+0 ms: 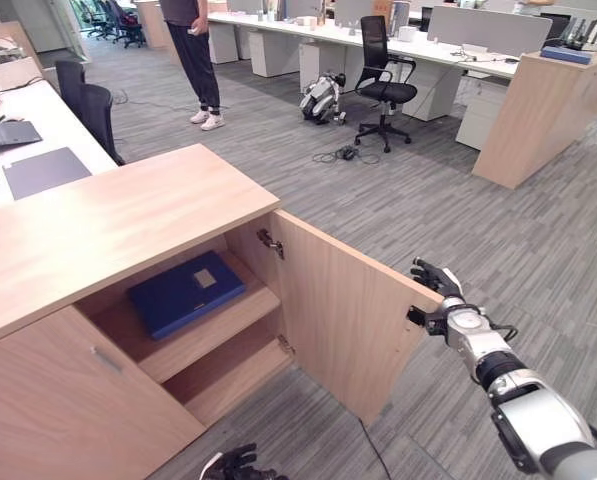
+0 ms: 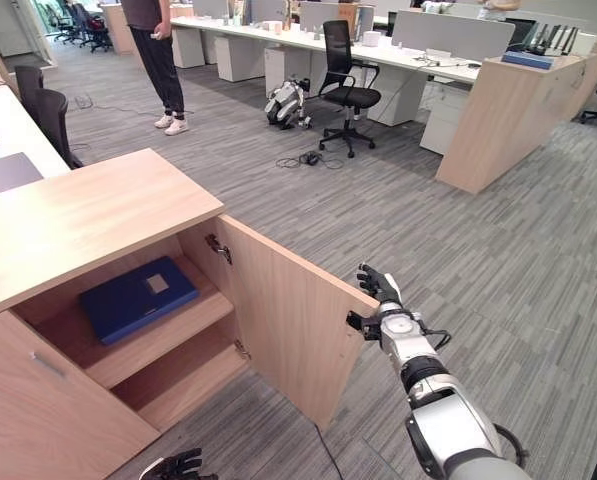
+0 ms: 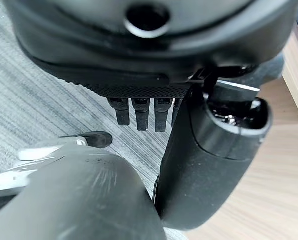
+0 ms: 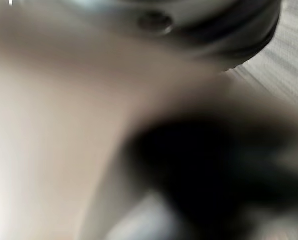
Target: Put the empty folder in the office cabinet
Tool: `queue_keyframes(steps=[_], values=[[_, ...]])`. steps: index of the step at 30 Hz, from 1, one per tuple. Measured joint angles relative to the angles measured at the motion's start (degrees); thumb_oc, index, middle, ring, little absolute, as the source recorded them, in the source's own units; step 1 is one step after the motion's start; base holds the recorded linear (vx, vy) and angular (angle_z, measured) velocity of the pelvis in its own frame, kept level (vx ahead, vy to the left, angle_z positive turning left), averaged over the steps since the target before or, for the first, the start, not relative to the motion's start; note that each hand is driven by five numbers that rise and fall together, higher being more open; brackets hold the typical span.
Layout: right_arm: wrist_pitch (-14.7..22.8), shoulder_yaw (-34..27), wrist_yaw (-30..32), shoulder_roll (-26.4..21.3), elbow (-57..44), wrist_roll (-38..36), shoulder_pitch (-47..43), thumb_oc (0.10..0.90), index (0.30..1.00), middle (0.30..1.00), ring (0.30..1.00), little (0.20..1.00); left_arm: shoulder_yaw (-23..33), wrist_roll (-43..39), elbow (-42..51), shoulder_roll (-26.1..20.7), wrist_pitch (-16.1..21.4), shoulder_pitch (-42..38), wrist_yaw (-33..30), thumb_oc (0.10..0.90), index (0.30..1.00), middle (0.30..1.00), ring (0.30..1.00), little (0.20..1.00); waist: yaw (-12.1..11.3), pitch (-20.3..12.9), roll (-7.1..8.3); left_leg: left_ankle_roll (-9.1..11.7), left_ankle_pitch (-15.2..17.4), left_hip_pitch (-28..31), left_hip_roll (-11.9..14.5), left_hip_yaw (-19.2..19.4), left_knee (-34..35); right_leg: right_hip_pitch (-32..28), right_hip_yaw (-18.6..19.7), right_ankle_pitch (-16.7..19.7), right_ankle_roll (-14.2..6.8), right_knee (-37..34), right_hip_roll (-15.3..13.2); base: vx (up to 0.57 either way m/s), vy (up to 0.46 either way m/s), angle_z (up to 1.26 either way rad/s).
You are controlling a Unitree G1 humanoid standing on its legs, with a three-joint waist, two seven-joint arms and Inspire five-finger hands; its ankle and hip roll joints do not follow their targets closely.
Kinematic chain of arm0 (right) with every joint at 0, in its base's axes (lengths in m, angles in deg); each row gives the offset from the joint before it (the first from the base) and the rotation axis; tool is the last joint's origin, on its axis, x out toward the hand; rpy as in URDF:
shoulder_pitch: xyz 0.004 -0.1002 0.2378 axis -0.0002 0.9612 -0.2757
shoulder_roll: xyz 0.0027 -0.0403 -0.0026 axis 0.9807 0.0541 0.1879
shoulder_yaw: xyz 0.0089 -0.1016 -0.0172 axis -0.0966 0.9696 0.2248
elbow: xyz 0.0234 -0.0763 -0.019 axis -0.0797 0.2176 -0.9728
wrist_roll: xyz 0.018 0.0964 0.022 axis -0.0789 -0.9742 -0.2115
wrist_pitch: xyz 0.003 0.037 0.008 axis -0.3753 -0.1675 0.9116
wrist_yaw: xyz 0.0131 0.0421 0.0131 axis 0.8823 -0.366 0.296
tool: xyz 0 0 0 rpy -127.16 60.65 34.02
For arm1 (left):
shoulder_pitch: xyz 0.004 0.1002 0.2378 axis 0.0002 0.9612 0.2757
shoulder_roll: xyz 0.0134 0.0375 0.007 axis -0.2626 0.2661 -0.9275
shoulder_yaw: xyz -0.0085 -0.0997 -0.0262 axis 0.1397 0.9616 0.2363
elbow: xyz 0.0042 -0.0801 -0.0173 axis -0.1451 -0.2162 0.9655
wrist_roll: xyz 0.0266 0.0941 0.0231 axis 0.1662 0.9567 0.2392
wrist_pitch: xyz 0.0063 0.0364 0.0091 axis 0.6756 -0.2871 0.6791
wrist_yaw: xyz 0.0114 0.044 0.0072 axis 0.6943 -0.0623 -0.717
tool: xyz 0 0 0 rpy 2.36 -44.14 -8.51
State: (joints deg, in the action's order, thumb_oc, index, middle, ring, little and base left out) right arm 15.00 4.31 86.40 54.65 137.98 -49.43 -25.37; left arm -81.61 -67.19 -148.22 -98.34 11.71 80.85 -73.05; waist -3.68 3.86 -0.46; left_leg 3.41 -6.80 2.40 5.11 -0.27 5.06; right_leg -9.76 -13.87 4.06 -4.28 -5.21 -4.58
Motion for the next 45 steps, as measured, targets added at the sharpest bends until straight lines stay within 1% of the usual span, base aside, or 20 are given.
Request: queue_keyframes(steps=[9, 14, 21, 22, 23, 24, 25, 26, 27, 29, 31, 34, 35, 36, 37, 40, 41, 43, 44, 45], values=[[0.8, 1.7, -2.1, -1.6, -19.8, 0.3, 15.9, 0.8, 0.9, 0.9, 0.9, 0.9, 2.4, 0.2, 1.8, 0.2, -0.1, 2.7, -1.0, 0.8, 0.9, 0.9, 0.9, 0.9, 0.2, -1.1, -0.26, 0.4, -1.0, -1.6, 0.0, -2.9, 0.0, 0.4, -2.6, -0.3, 0.3, -0.3, 0.6, -0.03, -0.029, 0.16], [0.9, 5.4, -8.9, -8.4, -37.5, 2.5, 29.3, 0.8, 0.9, 0.9, 0.9, 0.9, 6.1, 0.7, 2.0, 1.8, 0.3, 3.3, -0.8, 0.8, 0.9, 0.9, 0.9, 0.9, -1.2, -1.2, -1.92, 0.8, -1.2, -4.3, -0.3, -6.4, 0.0, 0.6, -6.5, -1.0, 0.4, -0.3, 0.9, -0.04, -0.069, 0.4], [1.2, 14.6, -15.1, -12.3, -42.5, 2.3, 28.2, 0.8, 0.9, 0.9, 0.9, 0.9, 6.7, 2.6, 0.4, 2.9, 1.5, 1.1, -1.2, 0.8, 0.9, 0.9, 0.9, 0.9, -4.2, -0.9, -3.3, 2.1, -2.6, -8.4, 0.1, -8.5, 0.0, 1.9, -11.3, -1.0, 0.9, 0.2, 2.4, -0.11, -0.038, 0.35], [1.2, 15.0, -15.2, -12.9, -42.5, 2.3, 27.5, 0.8, 0.9, 0.9, 0.9, 0.9, 6.9, 2.4, 0.0, 3.0, 1.5, 0.2, -1.4, 0.8, 0.9, 0.9, 0.9, 0.9, -4.3, -0.6, -3.06, 2.1, -1.8, -9.1, 0.8, -5.6, 0.0, 1.8, -13.4, -1.0, 1.0, 0.3, 1.8, -0.11, 0.05, 0.83], [1.2, 15.4, -15.5, -13.7, -42.9, 2.3, 26.6, 0.8, 0.9, 0.9, 0.9, 0.9, 7.9, 2.4, -0.7, 2.9, 1.4, -1.1, -1.6, 0.8, 0.9, 0.9, 0.9, 0.9, -4.3, 0.2, -1.95, 1.9, 1.3, -9.8, 2.2, 1.7, 0.0, 1.7, -15.9, -1.1, 1.0, 0.2, 0.6, -0.14, 0.069, 1.21], [1.2, 15.9, -15.4, -14.1, -44.2, 2.5, 25.8, 0.8, 0.9, 0.9, 0.9, 0.9, 8.0, 2.8, -1.9, 2.8, 1.4, -2.8, -1.8, 0.8, 0.9, 0.9, 0.9, 0.9, -3.3, 1.6, 0.41, 1.1, 2.1, -10.3, 2.5, 13.0, -0.8, 1.2, -19.7, -1.1, 1.1, 0.3, -2.1, -0.09, 0.066, 1.18], [1.1, 16.5, -15.3, -14.2, -44.6, 2.6, 25.3, 0.8, 0.9, 0.9, 0.9, 0.9, 8.1, 2.9, -2.3, 2.7, 1.4, -3.1, -1.8, 0.8, 0.9, 0.9, 0.9, 0.9, -2.8, 1.7, 0.58, 1.2, 2.2, -10.3, 2.8, 18.4, -2.2, 0.8, -21.2, -1.1, 1.0, 0.2, -3.2, -0.11, 0.056, 1.15], [1.0, 16.6, -15.2, -13.9, -44.7, 3.1, 24.6, 0.8, 0.9, 0.9, 0.9, 0.9, 8.5, 3.1, -3.0, 2.5, 1.4, -3.0, -1.8, 0.8, 0.9, 0.9, 0.9, 0.9, -1.9, 2.2, 1.81, 1.8, 1.8, -9.9, 4.8, 27.4, -5.6, -0.1, -23.0, -1.4, 0.4, 0.2, -4.7, 0.03, 0.048, 0.9], [1.0, 16.8, -15.2, -13.5, -44.8, 3.8, 24.6, 0.8, 0.9, 0.9, 0.9, 0.9, 8.4, 3.6, -2.9, 2.5, 1.5, -2.6, -1.9, 0.8, 0.9, 0.9, 0.9, 0.9, -1.3, 2.2, 1.64, 1.6, 1.4, -8.8, 5.6, 28.4, -7.1, -1.4, -23.5, -1.5, -0.9, 0.4, -5.2, 0.01, 0.075, 0.93], [0.8, 16.7, -14.2, -12.1, -44.0, 4.7, 24.3, 0.8, 0.9, 0.9, 0.9, 0.9, 8.4, 5.3, -3.8, 3.1, 1.8, -1.9, -2.0, 0.8, 0.9, 0.9, 0.9, 0.9, -1.0, 1.8, -0.17, -0.9, -0.3, -7.3, 4.9, 25.6, -7.0, -3.9, -26.2, -2.5, -3.6, 1.2, -5.3, 0.11, 0.079, 0.81], [0.3, 16.2, -12.7, -9.6, -43.8, 4.7, 23.1, 0.8, 0.9, 0.9, 0.9, 0.9, 8.5, 6.2, -3.9, 2.5, 2.5, -2.7, -2.0, 0.8, 0.9, 0.9, 0.9, 0.9, -1.3, 1.8, 1.45, -2.4, -0.7, -8.6, 2.0, 23.2, -6.1, -4.4, -26.3, -2.4, -3.4, 1.4, -7.0, 0.09, 0.084, 1.14], [0.3, 15.4, -11.6, -7.5, -41.8, 4.7, 21.9, 0.8, 0.9, 0.9, 0.9, 0.9, 8.4, 6.9, -4.6, 2.9, 2.4, -3.5, -2.0, 0.8, 0.9, 0.9, 0.9, 0.9, -2.3, 1.9, 1.23, -4.1, -1.5, -8.9, -0.4, 19.3, -5.0, -5.7, -26.6, -2.6, -3.4, 2.8, -8.1, 0.11, 0.136, 1.16], [0.7, 11.5, -7.4, -2.3, -34.3, 4.5, 19.4, 0.8, 0.9, 0.9, 0.9, 0.9, 8.5, 6.9, -3.8, 2.7, 3.0, -3.5, -2.1, 0.8, 0.9, 0.9, 0.9, 0.9, -6.4, 2.0, 1.02, -4.8, -0.9, -9.4, -2.8, 16.0, -4.6, -8.0, -27.8, -3.0, -3.2, 3.8, -8.8, 0.1, 0.14, 1.04], [0.7, 10.3, -6.2, -1.1, -32.6, 4.5, 18.7, 0.8, 0.9, 0.9, 0.9, 0.9, 9.0, 6.8, -3.8, 2.6, 2.9, -3.4, -2.2, 0.8, 0.9, 0.9, 0.9, 0.9, -6.9, 2.0, 1.09, -5.0, -0.6, -9.5, -2.9, 15.3, -4.4, -8.2, -28.2, -3.0, -3.2, 4.1, -8.9, 0.11, 0.166, 1.42], [1.1, 5.7, -4.0, 0.9, -28.7, 4.0, 17.7, 0.8, 0.9, 0.9, 0.9, 0.9, 9.6, 6.9, -4.6, 1.9, 2.4, -3.5, -2.6, 0.8, 0.9, 0.9, 0.9, 0.9, -8.2, 2.0, 1.08, -5.1, 0.1, -9.9, -3.3, 15.7, -4.3, -8.4, -28.8, -3.2, -3.2, 5.9, -9.4, 0.13, 0.209, 0.96], [2.5, 0.6, -0.3, 0.7, -20.0, 2.0, 14.7, 0.8, 0.9, 0.9, 0.9, 0.9, 8.7, 8.5, -8.5, 0.2, 0.8, -2.4, -3.1, 0.8, 0.9, 0.9, 0.9, 0.9, -7.7, 2.0, 0.85, -6.1, 0.8, -8.7, -4.2, 15.7, -3.8, -6.7, -28.8, -3.8, -3.6, 18.1, -13.6, 0.15, 0.199, 0.74], [2.3, -0.4, 1.3, 0.8, -18.0, 1.8, 13.9, 0.8, 0.9, 0.9, 0.9, 0.9, 8.3, 9.1, -9.0, -0.7, 0.2, -0.8, -3.3, 0.8, 0.9, 0.9, 0.9, 0.9, -7.7, 2.1, 0.97, -6.7, 0.5, -7.6, -4.1, 14.9, -2.9, -4.4, -27.9, -5.2, -4.4, 23.8, -15.9, 0.06, 0.121, 0.16], [2.9, -2.0, 1.2, -0.5, -13.7, 1.1, 13.0, 0.8, 0.9, 0.9, 0.9, 0.9, 7.3, 9.8, -10.6, -3.0, -1.0, -0.1, -3.2, 0.8, 0.9, 0.9, 0.9, 0.9, -7.4, 2.7, 1.84, -8.7, 0.2, -7.2, -4.8, 13.1, -2.6, -0.6, -23.8, -2.8, -5.4, 32.8, -18.5, 0.14, 0.082, 0.36], [3.4, -2.8, 0.9, -1.1, -10.2, 0.0, 12.6, 0.8, 0.9, 0.9, 0.9, 0.9, 6.9, 10.1, -10.6, -3.9, -1.3, -0.9, -3.3, 0.8, 0.9, 0.9, 0.9, 0.9, -7.2, 3.5, 1.25, -9.1, -0.2, -6.8, -4.8, 10.7, -2.2, 1.8, -18.0, -6.5, -8.4, 34.8, -16.7, 0.26, -0.05, 0.83], [3.1, -3.7, 1.3, -1.1, -7.5, -0.6, 11.9, 0.8, 0.9, 0.9, 0.9, 0.9, 6.7, 10.1, -10.2, -4.5, -0.9, -0.8, -3.5, 0.8, 0.9, 0.9, 0.9, 0.9, -7.3, 4.1, 0.47, -8.8, -0.3, -6.5, -4.7, 9.5, -1.9, 3.1, -13.1, -9.1, -9.5, 33.2, -14.7, 0.22, -0.147, 0.71]])
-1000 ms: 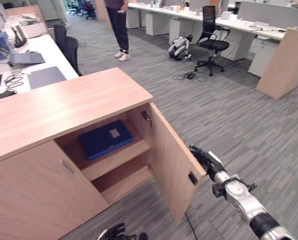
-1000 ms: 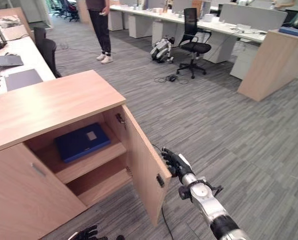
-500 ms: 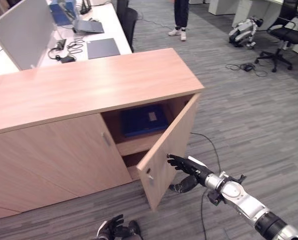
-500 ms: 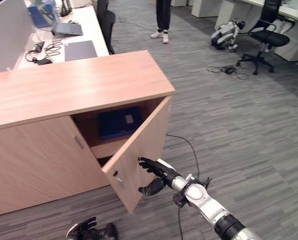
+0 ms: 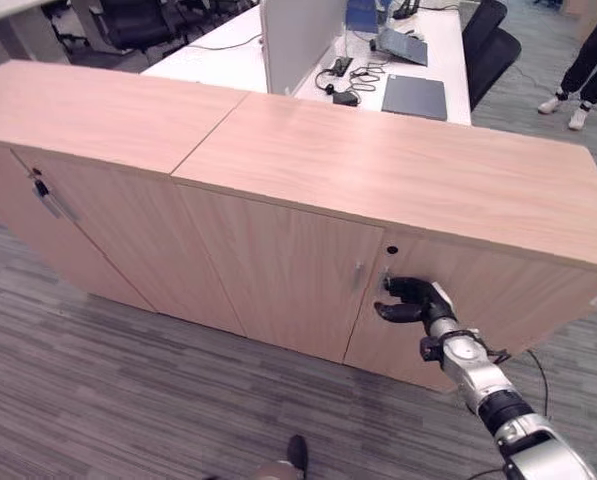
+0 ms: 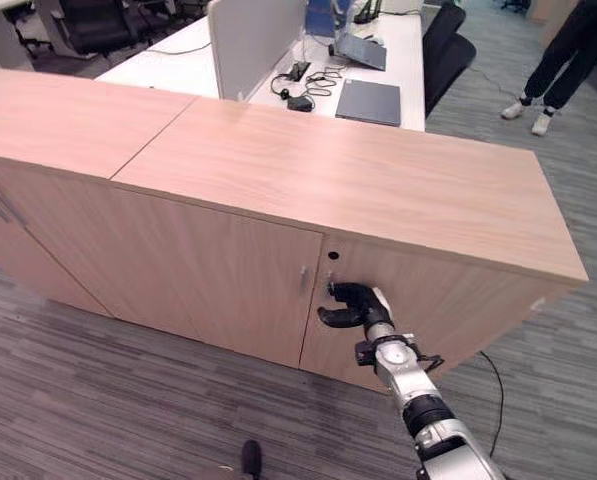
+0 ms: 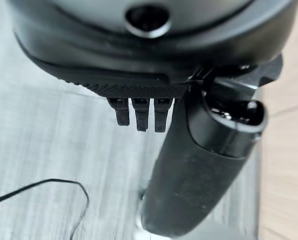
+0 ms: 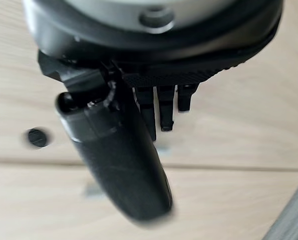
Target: Put the empty folder in the office cabinet
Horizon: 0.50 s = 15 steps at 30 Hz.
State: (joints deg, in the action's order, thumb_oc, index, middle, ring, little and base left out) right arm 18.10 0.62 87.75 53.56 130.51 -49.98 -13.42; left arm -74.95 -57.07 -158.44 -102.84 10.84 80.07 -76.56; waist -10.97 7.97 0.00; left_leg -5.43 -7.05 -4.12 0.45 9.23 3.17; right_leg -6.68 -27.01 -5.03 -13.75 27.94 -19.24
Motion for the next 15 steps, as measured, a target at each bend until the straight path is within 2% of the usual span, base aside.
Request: queue_keyframes(steps=[1, 2, 3, 4, 5, 6, 7, 8, 9, 10, 11, 12, 14, 15], values=[[-0.2, -0.7, 0.2, -0.2, 1.5, -1.1, -0.3, 0.8, 0.9, 0.9, 0.9, 0.9, 0.0, -0.1, 1.2, -0.4, 0.2, 0.1, 0.0, 0.8, 0.9, 0.9, 0.9, 0.9, -0.5, 0.3, -0.24, 0.4, -0.4, 0.7, -0.7, -0.9, 0.7, 2.1, 1.2, -1.2, 0.6, -3.2, 0.7, 0.29, -0.228, 0.69], [-0.2, -1.3, -0.3, -0.3, 4.2, -2.6, -1.2, 0.8, 0.9, 0.9, 0.9, 0.9, 0.0, -0.5, 1.5, -0.6, 0.5, -0.4, 0.1, 0.8, 0.9, 0.9, 0.9, 0.9, -0.2, 0.6, -0.75, 0.5, -0.7, 0.8, -0.8, -2.6, 0.7, 1.7, 3.6, -2.0, 1.5, -9.5, 2.8, 0.2, -0.21, 0.76], [-0.6, -2.7, -0.3, -0.9, 6.8, -4.2, -2.1, 0.8, 0.9, 0.9, 0.9, 0.9, 0.0, -1.2, 1.8, -0.7, 1.1, -1.4, 0.1, 0.8, 0.9, 0.9, 0.9, 0.9, 0.0, 1.2, -1.32, 0.6, -0.6, 0.8, -1.0, -4.2, 0.8, 1.6, 4.3, -1.8, 1.9, -17.1, 4.4, 0.17, -0.194, 0.75], [-0.6, -3.4, -0.4, -1.3, 8.1, -5.0, -2.5, 0.8, 0.9, 0.9, 0.9, 0.9, 0.0, -1.3, 1.8, -0.7, 1.2, -1.9, 0.2, 0.8, 0.9, 0.9, 0.9, 0.9, -0.4, 1.2, -1.38, 0.6, -0.6, 0.8, -1.3, -4.8, 0.8, 2.3, 5.1, -1.1, 2.2, -20.9, 4.6, 0.13, -0.168, 0.87], [-0.8, -3.5, -0.5, -2.1, 9.1, -5.8, -2.8, 0.8, 0.9, 0.9, 0.9, 0.9, -0.2, -1.2, 2.1, -0.8, 1.2, -2.4, 0.2, 0.8, 0.9, 0.9, 0.9, 0.9, 0.1, 1.4, -1.49, 1.1, -0.3, -0.4, -1.8, -6.2, 0.2, 2.6, 7.3, 0.0, 2.4, -25.4, 5.6, 0.08, -0.17, 0.83], [-0.8, -3.6, -0.8, -2.6, 10.1, -6.3, -2.9, 0.8, 0.9, 0.9, 0.9, 0.9, -0.3, -1.2, 2.2, -0.9, 1.3, -2.7, 0.3, 0.8, 0.9, 0.9, 0.9, 0.9, 0.9, 1.4, -1.26, 1.8, 0.2, -1.0, -2.2, -7.4, 0.1, 2.7, 9.3, 0.1, 2.6, -27.1, 6.4, 0.05, -0.112, 1.08], [-0.8, -3.6, -0.8, -2.7, 10.6, -6.4, -3.0, 0.8, 0.9, 0.9, 0.9, 0.9, -0.6, -1.2, 2.5, -1.4, 1.6, -2.8, 0.3, 0.8, 0.9, 0.9, 0.9, 0.9, 1.5, 1.4, -0.32, 3.2, 1.2, -1.5, -2.8, -8.0, 0.5, 2.8, 9.7, -0.5, 3.0, -28.2, 6.6, 0.05, -0.108, 1.37], [-1.1, -5.0, -0.9, -2.9, 11.2, -7.0, -3.4, 0.8, 0.9, 0.9, 0.9, 0.9, -0.6, -1.2, 2.7, -2.4, 2.3, -4.7, 0.4, 0.8, 0.9, 0.9, 0.9, 0.9, 3.0, 2.2, 3.71, 5.3, 4.2, -4.0, -5.2, -7.8, -3.9, 3.8, 9.4, 2.8, 4.5, -29.4, 3.5, 0.03, -0.053, 1.09], [-1.3, -5.4, -0.9, -3.1, 11.2, -7.3, -3.6, 0.8, 0.9, 0.9, 0.9, 0.9, -0.7, -1.2, 2.5, -2.4, 2.0, -5.0, 0.4, 0.8, 0.9, 0.9, 0.9, 0.9, 3.1, 2.5, 4.2, 4.8, 4.8, -5.5, -5.2, -7.8, -8.5, 4.2, 8.9, 3.6, 4.8, -29.1, 3.0, 0.06, -0.096, 0.71], [-1.7, -5.7, -0.8, -3.3, 11.2, -7.3, -3.7, 0.8, 0.9, 0.9, 0.9, 0.9, -1.1, -1.2, 2.1, -2.1, 1.7, -4.8, 0.7, 0.8, 0.9, 0.9, 0.9, 0.9, 2.6, 2.5, 4.0, 5.0, 7.4, -7.3, -4.2, -7.9, -17.3, 4.4, 8.4, 4.4, 4.8, -28.7, 2.6, 0.06, -0.078, -0.22], [-1.9, -5.7, -0.8, -3.7, 10.9, -7.5, -3.9, 0.8, 0.9, 0.9, 0.9, 0.9, -1.2, -1.1, 2.0, -1.1, 1.2, -2.4, 1.5, 0.8, 0.9, 0.9, 0.9, 0.9, 1.8, 1.9, 1.6, 4.4, 13.3, -4.8, -0.7, -8.0, -19.7, 3.5, 8.0, 5.4, 3.0, -28.3, 4.1, 0.12, -0.197, -0.3], [-2.6, -5.9, -0.5, -4.2, 10.9, -8.0, -3.8, 0.8, 0.9, 0.9, 0.9, 0.9, -1.0, -1.1, 1.6, -0.7, 0.8, -1.8, 1.5, 0.8, 0.9, 0.9, 0.9, 0.9, 1.2, 1.9, 2.11, 4.7, 12.5, -3.6, -1.6, -7.9, -16.0, 3.7, 8.5, 6.0, 3.0, -28.0, 3.5, 0.08, -0.183, -0.05], [-2.9, -7.4, -0.2, -5.2, 10.7, -8.5, -3.8, 0.8, 0.9, 0.9, 0.9, 0.9, -0.5, -1.1, 1.9, -0.7, 1.0, -1.6, 1.5, 0.8, 0.9, 0.9, 0.9, 0.9, 1.6, 1.7, 2.05, 5.4, 11.0, -2.4, -1.6, -8.2, -11.2, 2.5, 7.8, 5.9, 3.3, -28.3, 5.0, 0.03, -0.135, 0.34], [-2.9, -8.1, -0.1, -5.1, 10.3, -8.7, -3.8, 0.8, 0.9, 0.9, 0.9, 0.9, -0.5, -1.1, 1.9, -0.9, 1.0, -1.5, 1.5, 0.8, 0.9, 0.9, 0.9, 0.9, 1.7, 1.6, 2.33, 4.9, 7.7, -2.1, -1.9, -8.0, -8.4, 1.0, 7.6, 6.0, 3.4, -29.6, 5.7, 0.01, -0.089, 0.18]])
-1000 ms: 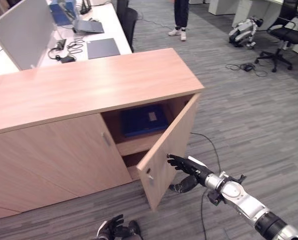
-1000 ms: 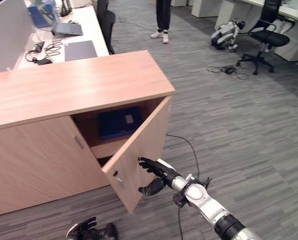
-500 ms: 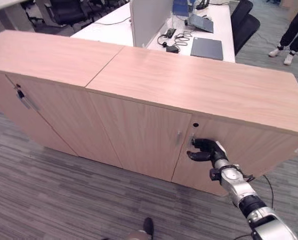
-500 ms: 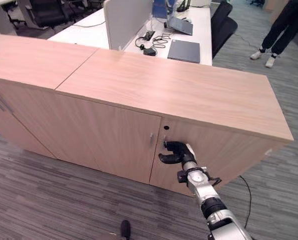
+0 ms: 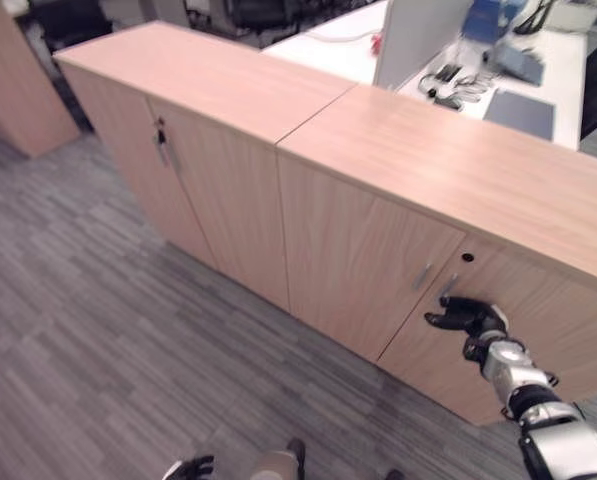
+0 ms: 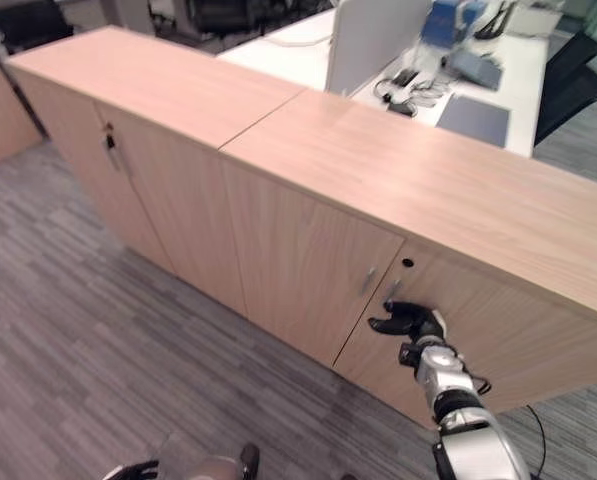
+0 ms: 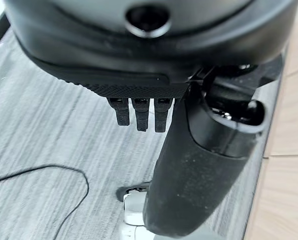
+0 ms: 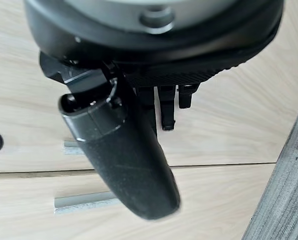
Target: Put the empty folder in the office cabinet
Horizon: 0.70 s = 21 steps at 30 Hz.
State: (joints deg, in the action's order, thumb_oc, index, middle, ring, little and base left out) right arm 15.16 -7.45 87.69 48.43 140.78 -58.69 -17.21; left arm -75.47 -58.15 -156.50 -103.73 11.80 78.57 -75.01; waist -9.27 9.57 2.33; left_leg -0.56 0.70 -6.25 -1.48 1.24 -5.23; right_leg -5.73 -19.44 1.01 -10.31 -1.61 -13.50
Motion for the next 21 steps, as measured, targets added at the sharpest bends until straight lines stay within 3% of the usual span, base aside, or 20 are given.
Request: queue_keyframes(steps=[1, 2, 7, 11, 14, 17, 21], values=[[0.0, 0.0, 0.0, 0.2, -0.6, -0.1, 0.1, 0.8, 0.9, 0.9, 0.9, 0.9, 0.0, 0.0, -0.1, -0.1, -0.1, 0.6, 0.0, 0.8, 0.9, 0.9, 0.9, 0.9, 0.0, 0.0, 0.37, -0.9, -2.7, 0.1, -0.8, 0.1, 1.0, -1.4, 0.1, 0.6, 0.7, -0.9, 0.1, 0.01, -0.078, 0.08], [0.7, -1.1, 0.8, 1.0, -3.6, -0.3, 1.8, 0.8, 0.9, 0.9, 0.9, 0.9, 0.0, 0.0, -1.0, 1.1, -0.2, 0.8, -0.3, 0.8, 0.9, 0.9, 0.9, 0.9, 0.3, -0.2, -0.46, -0.4, -3.2, 0.4, -0.8, 0.0, 2.3, -2.1, 0.0, 1.4, 1.0, -3.3, 0.4, 0.01, -0.077, 0.0], [3.8, -0.4, 0.8, 7.3, -21.6, 0.6, 15.2, 0.8, 0.9, 0.9, 0.9, 0.9, 0.5, 0.1, -0.7, 3.9, -1.0, 3.0, -0.4, 0.8, 0.9, 0.9, 0.9, 0.9, 2.9, -1.2, -1.72, 1.4, -7.8, 4.7, 0.9, -0.1, 10.0, -2.7, 0.0, 1.0, 2.2, -3.8, 2.2, 0.0, -0.063, -0.04], [5.3, 1.2, -1.6, 11.2, -26.6, 7.4, 27.3, 0.8, 0.9, 0.9, 0.9, 0.9, 0.6, 1.1, 1.3, 4.6, -1.2, 4.7, -1.7, 0.8, 0.9, 0.9, 0.9, 0.9, 4.9, -3.9, -1.31, 2.3, -7.6, 5.6, 2.6, 1.3, 10.1, -2.7, 1.1, 0.2, 3.2, -3.8, 3.7, -0.01, -0.045, -0.11], [4.6, 2.2, -2.7, 12.5, -22.5, 10.4, 32.5, 0.8, 0.9, 0.9, 0.9, 0.9, 0.5, 1.4, 0.5, 4.6, -1.3, 5.2, -1.8, 0.8, 0.9, 0.9, 0.9, 0.9, 6.4, -5.3, -1.22, 2.2, -7.4, 6.6, 3.2, 2.2, 10.2, -3.1, 1.9, 0.2, 3.2, -3.8, 4.1, -0.02, -0.022, -0.29], [2.4, 3.6, -3.4, 12.3, -16.9, 14.0, 36.6, 0.8, 0.9, 0.9, 0.9, 0.9, -0.1, 2.8, -0.1, 4.2, -1.4, 5.2, -1.7, 0.8, 0.9, 0.9, 0.9, 0.9, 9.4, -5.6, -1.35, 2.6, -7.0, 7.5, 4.0, 4.1, 10.2, -2.8, 3.7, 0.2, 3.4, -3.8, 4.6, -0.03, -0.037, -0.33], [0.9, 4.8, -4.8, 12.3, -10.3, 18.5, 39.5, 0.8, 0.9, 0.9, 0.9, 0.9, -0.5, 3.4, -0.8, 4.0, -1.4, 5.9, -1.6, 0.8, 0.9, 0.9, 0.9, 0.9, 11.0, -6.1, -1.47, 3.9, -5.9, 9.3, 5.9, 8.9, 10.2, -1.6, 8.3, 0.1, 3.7, -3.8, 5.7, -0.03, -0.014, -0.61]])
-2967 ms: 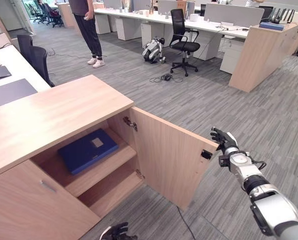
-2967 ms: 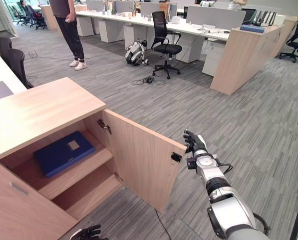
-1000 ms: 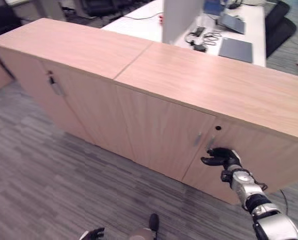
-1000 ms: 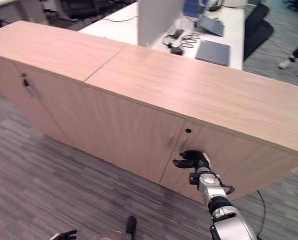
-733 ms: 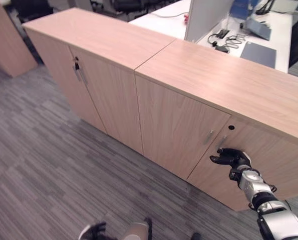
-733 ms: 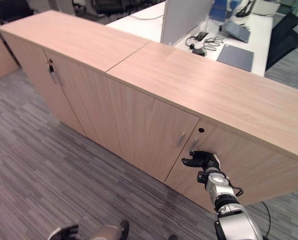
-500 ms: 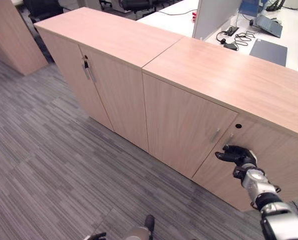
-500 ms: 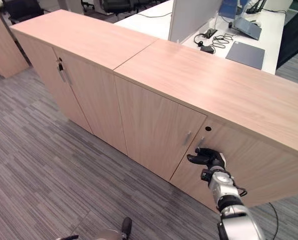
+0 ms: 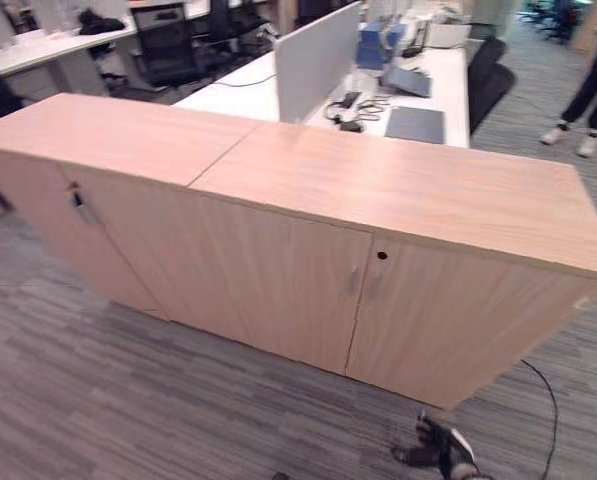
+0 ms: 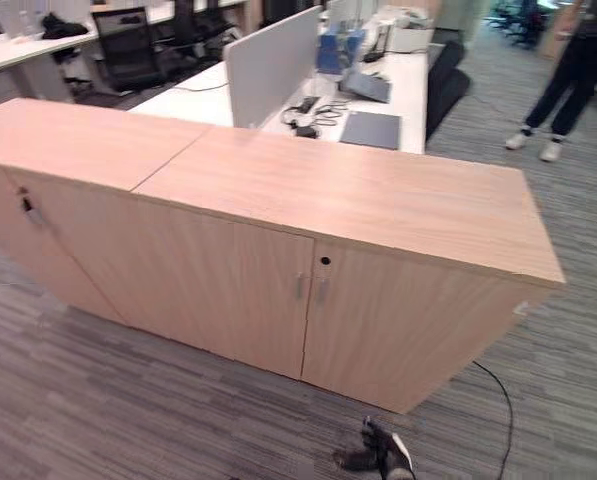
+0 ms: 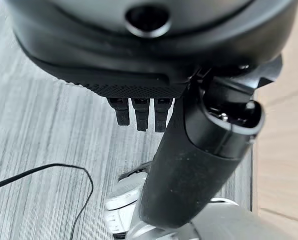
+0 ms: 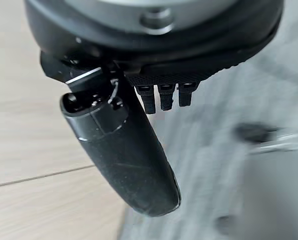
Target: Put the empty folder in the office cabinet
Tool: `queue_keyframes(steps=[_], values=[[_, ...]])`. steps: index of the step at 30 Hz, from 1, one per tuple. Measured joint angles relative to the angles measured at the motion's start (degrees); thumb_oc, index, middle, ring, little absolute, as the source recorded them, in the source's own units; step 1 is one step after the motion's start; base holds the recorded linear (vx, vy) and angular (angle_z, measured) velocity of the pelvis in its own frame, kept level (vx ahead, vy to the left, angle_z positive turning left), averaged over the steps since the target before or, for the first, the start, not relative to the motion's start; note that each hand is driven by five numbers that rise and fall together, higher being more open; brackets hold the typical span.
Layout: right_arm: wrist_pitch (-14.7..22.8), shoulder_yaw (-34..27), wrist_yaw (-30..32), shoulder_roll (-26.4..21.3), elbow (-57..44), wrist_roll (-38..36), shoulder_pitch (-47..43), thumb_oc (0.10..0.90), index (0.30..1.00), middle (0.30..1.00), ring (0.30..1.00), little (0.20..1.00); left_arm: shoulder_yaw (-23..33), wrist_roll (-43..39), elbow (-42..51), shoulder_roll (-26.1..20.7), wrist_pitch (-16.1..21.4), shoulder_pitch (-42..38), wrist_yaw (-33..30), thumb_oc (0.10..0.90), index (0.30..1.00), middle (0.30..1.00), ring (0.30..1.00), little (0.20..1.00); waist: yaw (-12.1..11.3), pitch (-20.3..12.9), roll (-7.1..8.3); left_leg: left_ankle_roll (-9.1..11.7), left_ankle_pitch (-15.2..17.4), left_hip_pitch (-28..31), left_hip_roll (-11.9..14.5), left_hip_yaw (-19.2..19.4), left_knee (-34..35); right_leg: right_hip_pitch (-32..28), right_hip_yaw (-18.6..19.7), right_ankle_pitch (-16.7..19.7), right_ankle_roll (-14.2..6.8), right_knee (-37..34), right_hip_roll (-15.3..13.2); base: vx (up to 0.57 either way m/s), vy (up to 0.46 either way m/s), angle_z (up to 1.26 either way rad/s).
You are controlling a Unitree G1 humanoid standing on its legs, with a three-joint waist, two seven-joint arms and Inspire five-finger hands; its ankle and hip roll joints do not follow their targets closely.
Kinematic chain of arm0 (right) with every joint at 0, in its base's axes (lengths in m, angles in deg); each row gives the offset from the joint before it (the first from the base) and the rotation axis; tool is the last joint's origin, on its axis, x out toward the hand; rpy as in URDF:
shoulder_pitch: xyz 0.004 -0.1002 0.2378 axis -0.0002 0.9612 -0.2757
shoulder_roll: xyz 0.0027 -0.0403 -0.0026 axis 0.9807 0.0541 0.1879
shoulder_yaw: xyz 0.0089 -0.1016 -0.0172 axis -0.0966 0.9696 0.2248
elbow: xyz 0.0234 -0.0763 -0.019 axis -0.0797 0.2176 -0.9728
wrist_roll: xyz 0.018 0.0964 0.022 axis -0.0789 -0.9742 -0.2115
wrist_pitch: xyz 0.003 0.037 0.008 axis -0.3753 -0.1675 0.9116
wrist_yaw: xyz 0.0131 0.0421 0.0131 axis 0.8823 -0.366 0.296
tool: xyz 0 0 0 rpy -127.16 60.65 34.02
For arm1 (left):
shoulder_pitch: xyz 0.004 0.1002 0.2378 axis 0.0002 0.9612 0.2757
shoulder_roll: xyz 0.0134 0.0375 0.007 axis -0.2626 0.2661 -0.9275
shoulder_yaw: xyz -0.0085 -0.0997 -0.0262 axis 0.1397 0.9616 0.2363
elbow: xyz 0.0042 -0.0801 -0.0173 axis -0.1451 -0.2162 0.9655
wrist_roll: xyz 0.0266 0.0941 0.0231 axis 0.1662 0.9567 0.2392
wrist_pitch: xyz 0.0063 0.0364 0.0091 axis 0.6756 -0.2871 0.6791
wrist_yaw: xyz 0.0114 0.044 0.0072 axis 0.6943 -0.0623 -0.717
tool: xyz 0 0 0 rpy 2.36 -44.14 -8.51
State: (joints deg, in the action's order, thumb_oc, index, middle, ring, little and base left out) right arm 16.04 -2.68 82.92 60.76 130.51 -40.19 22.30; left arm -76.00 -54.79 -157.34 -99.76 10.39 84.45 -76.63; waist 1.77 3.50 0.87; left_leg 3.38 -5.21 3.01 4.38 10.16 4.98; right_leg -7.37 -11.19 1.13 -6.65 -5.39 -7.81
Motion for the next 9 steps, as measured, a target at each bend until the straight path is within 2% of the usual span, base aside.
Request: queue_keyframes(steps=[2, 5, 9], values=[[0.0, 0.0, -0.2, 0.1, 2.2, 0.0, 0.0, 0.8, 0.9, 0.9, 0.9, 0.9, -0.8, 0.3, -0.3, -0.4, 0.0, -0.1, 0.0, 0.8, 0.9, 0.9, 0.9, 0.9, 1.2, -0.2, -0.04, 0.3, 0.1, 0.2, 0.8, 1.9, 0.0, 0.9, 1.3, 0.3, 0.1, 0.0, 0.4, -0.01, -0.004, -0.54], [0.4, -0.8, -0.4, 0.6, 4.1, -0.2, -0.3, 0.8, 0.9, 0.9, 0.9, 0.9, -1.7, 1.1, -0.4, -0.6, 0.0, -0.2, 0.0, 0.8, 0.9, 0.9, 0.9, 0.9, 1.8, -0.5, -0.14, 0.6, 0.2, 0.5, 1.4, 3.1, 0.0, 1.4, 2.1, 0.8, 0.4, 0.0, 0.8, 0.01, 0.008, -0.33], [0.4, -0.8, -0.4, 1.3, 5.9, -0.3, -1.5, 0.8, 0.9, 0.9, 0.9, 0.9, -2.3, 1.1, -0.7, -0.6, 0.0, 0.1, 0.0, 0.8, 0.9, 0.9, 0.9, 0.9, 2.5, -2.2, -0.39, 0.8, 0.3, 1.1, 1.6, 4.0, 0.0, 1.3, 3.1, 0.9, 0.5, 0.0, 1.0, 0.01, -0.002, -0.1]])
